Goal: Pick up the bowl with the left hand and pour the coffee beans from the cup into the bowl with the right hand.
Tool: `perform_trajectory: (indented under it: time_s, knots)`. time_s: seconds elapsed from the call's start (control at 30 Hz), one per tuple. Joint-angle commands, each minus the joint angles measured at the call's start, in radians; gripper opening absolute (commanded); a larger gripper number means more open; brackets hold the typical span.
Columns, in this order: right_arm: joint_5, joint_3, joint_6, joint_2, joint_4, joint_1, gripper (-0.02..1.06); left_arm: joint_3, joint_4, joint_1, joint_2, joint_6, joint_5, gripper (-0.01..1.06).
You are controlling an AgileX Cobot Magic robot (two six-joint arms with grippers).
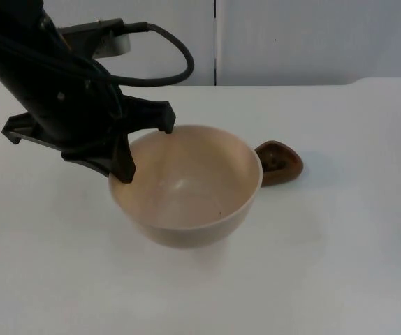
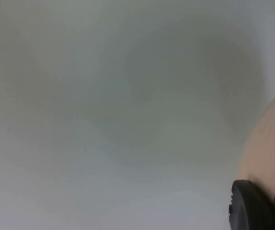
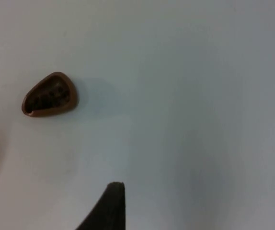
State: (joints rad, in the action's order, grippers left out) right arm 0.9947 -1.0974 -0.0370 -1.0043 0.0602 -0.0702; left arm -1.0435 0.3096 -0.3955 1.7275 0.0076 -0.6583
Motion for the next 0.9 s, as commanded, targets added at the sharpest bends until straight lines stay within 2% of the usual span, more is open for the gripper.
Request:
perform_trajectory:
  time_s: [0.0, 0.2, 0.33, 0.57, 0.7, 0.87]
  knots:
    - [0.016, -0.040, -0.003, -0.039, 0.004, 0.005, 1.05, 0.003, 0.013, 0.001, -0.011, -0.008, 0.011, 0.00]
    - [0.023, -0.099, -0.003, -0.115, 0.011, 0.005, 1.05, 0.003, 0.015, 0.001, -0.011, -0.008, 0.013, 0.00]
    - [0.041, -0.151, -0.043, -0.208, 0.055, -0.008, 1.05, 0.003, 0.015, 0.001, -0.011, -0.008, 0.013, 0.00]
    - [0.089, -0.244, -0.050, -0.384, 0.035, -0.128, 1.05, 0.003, 0.015, 0.001, -0.011, -0.008, 0.013, 0.00]
    - [0.107, -0.342, -0.050, -0.532, -0.019, -0.225, 1.05, 0.003, 0.015, 0.001, -0.011, -0.008, 0.017, 0.00]
    - [0.176, -0.470, -0.050, -0.676, -0.017, -0.269, 1.05, 0.003, 0.015, 0.001, -0.011, -0.008, 0.019, 0.00]
